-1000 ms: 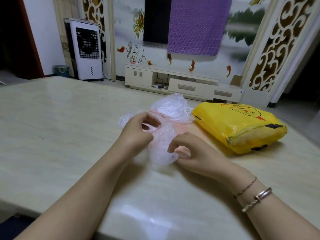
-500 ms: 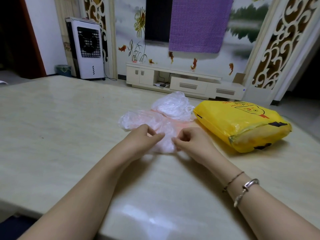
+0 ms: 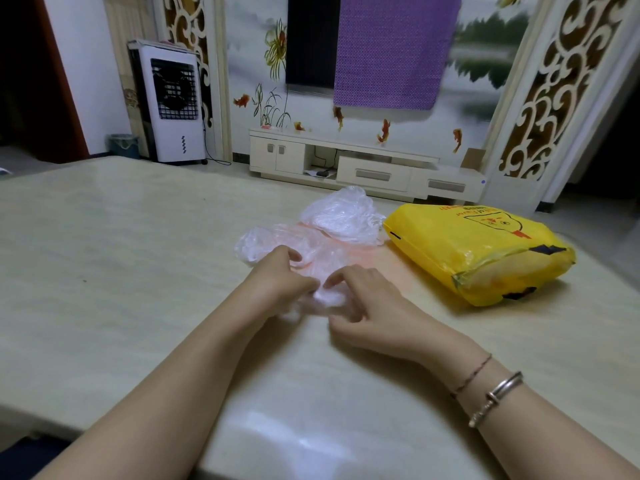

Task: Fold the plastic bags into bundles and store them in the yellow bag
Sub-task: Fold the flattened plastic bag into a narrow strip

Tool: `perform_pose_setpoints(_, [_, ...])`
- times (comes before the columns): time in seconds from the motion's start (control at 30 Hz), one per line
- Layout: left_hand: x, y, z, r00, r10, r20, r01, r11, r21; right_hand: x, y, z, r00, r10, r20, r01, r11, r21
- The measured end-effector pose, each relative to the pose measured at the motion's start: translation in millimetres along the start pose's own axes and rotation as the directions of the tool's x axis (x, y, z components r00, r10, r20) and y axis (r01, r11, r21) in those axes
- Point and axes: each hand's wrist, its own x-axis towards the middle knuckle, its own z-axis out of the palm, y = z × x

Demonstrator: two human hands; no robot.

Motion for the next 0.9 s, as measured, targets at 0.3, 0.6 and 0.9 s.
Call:
perform_pose_setpoints(0.3, [-19,8,-14,0.983,0.162,0.085,-0.149,0.978,-0.144,7,8,0,0.99,0.064,-0.125,-0.037,0.978,0.203])
perform_pose_setpoints(0.6, [-3,-1,-3,0.994,0.043,0.096,-0.035,0.996,-0.087,21,15,1,0.955,0.279,-0.097,-0.168,0.785,0.597])
perform_pose_setpoints(0.9, [4,-3,9,0.995,0.075,-0.066,-0.065,0.988,0.143,37,26,18,0.918,0.349,-0.19,-0.286,0.913,0.292])
